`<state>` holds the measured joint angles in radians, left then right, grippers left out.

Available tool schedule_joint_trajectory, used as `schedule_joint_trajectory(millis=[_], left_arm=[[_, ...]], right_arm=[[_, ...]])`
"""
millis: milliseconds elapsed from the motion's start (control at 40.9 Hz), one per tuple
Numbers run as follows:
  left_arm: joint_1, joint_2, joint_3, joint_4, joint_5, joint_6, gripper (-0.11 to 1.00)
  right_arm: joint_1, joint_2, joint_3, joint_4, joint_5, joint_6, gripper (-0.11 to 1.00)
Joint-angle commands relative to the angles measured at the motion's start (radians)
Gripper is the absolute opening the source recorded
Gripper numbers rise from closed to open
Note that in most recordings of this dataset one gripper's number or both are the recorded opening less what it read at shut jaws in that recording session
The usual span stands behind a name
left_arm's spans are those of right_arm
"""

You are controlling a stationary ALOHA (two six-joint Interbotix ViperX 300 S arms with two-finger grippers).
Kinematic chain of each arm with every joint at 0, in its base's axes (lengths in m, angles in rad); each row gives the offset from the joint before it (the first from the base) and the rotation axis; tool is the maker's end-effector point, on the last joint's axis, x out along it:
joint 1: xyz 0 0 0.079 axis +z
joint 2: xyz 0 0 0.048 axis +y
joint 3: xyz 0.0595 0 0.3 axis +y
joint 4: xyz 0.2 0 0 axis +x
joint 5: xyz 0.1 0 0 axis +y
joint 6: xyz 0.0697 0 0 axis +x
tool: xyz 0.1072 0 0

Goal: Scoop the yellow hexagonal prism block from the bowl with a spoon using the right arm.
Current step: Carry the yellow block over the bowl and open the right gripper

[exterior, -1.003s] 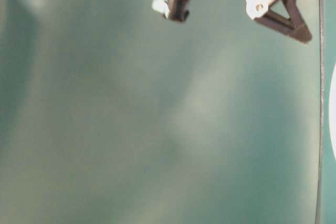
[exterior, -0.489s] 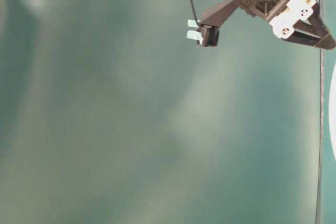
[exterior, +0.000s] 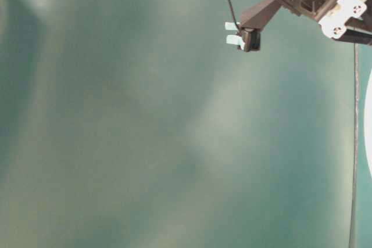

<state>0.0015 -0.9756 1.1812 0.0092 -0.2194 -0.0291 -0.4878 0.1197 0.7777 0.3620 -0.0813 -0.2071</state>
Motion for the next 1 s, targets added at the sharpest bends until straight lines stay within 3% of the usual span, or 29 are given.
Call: schedule_joint_trajectory(millis=[0, 343, 416, 563, 979], left_arm=[[-0.002, 0.005, -0.029, 0.003, -0.014, 0.002, -0.01], [-0.002, 0.005, -0.029, 0.003, -0.014, 0.000, -0.01], [-0.002, 0.005, -0.029, 0.002, -0.014, 0.000, -0.01], [-0.002, 0.005, -0.029, 0.002, -0.014, 0.000, -0.01], [-0.002, 0.003, -0.029, 0.003, -0.012, 0.002, -0.01]], right_arm=[[-0.003, -0.005, -0.008, 0.002, -0.014, 0.003, 0.62], [-0.002, 0.002, -0.008, 0.006, -0.014, 0.008, 0.59], [-0.003, 0.002, -0.006, 0.008, -0.011, 0.008, 0.52], [-0.003, 0.000, -0.005, 0.011, -0.005, 0.009, 0.24], [0.025, -0.117, -0.006, 0.015, 0.092, 0.011, 0.24]])
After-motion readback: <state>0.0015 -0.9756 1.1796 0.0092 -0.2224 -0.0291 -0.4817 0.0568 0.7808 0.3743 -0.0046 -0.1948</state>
